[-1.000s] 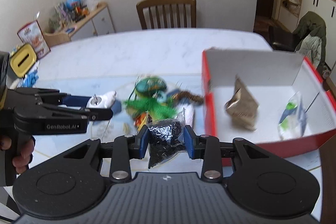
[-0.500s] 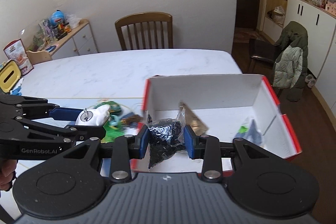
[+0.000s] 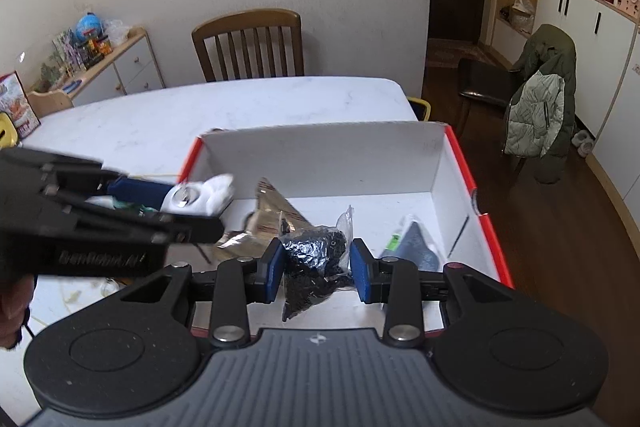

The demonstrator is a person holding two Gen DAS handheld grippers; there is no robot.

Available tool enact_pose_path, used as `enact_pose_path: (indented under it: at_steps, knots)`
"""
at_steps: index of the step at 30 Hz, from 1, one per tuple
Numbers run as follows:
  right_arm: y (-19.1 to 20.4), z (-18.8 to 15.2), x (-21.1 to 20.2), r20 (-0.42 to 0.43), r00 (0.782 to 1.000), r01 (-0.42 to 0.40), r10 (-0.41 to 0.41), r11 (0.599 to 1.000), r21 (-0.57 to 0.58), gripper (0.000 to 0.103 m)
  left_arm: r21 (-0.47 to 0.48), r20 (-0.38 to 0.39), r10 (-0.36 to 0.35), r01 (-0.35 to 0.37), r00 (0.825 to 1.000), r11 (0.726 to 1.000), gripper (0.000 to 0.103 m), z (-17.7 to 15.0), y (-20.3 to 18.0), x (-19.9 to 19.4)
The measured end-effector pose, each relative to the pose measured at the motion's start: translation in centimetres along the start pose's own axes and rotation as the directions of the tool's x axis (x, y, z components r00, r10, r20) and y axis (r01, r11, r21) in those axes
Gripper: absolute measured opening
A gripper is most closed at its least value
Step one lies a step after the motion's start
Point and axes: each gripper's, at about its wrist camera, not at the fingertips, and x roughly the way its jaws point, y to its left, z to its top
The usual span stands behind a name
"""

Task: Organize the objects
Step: 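Carry the bunny with left tool while right carries the black bag over the shoebox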

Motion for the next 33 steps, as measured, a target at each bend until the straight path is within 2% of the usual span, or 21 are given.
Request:
enact_pose_path:
  at_steps: [10,15,24,28,33]
  knots:
    - [-1.5,-0.2,3.3,-0.067,0.995,-0.071,0.068,0.996,-0.051,0.035,0.014,-0.059,0.034,-0.033,0.998,0.999,0.049,3.3,-1.9,6.8]
    - [-1.3,-0.5,5.3,-0.111,0.992,-0.071,0.062,0.994,-0.079,0.035,0.023,-0.111,0.064,-0.061,0.992,0.998,0.049,4.3,-2.2,9.8]
    - [-1.2,0.0,7.1,-0.142,0.987,-0.092,0.076,0.989,-0.113,0.035,0.063,-0.203,0.087,-0.076,0.975,0.995,0.048,4.4,-2.7,13.9]
    - [-1.6,0.4,7.6,-0.151,0.985,-0.102,0.086,0.99,-0.101,0.035,0.051,-0.259,0.092,-0.082,0.961,0.995,0.048,4.4,-2.5,15.1]
    - [-1.9,0.6,7.8,-0.169,0.98,-0.118,0.1,0.988,-0.096,0.035,0.033,-0.288,0.098,-0.092,0.953,0.995,0.05,4.1,-2.1,15.7]
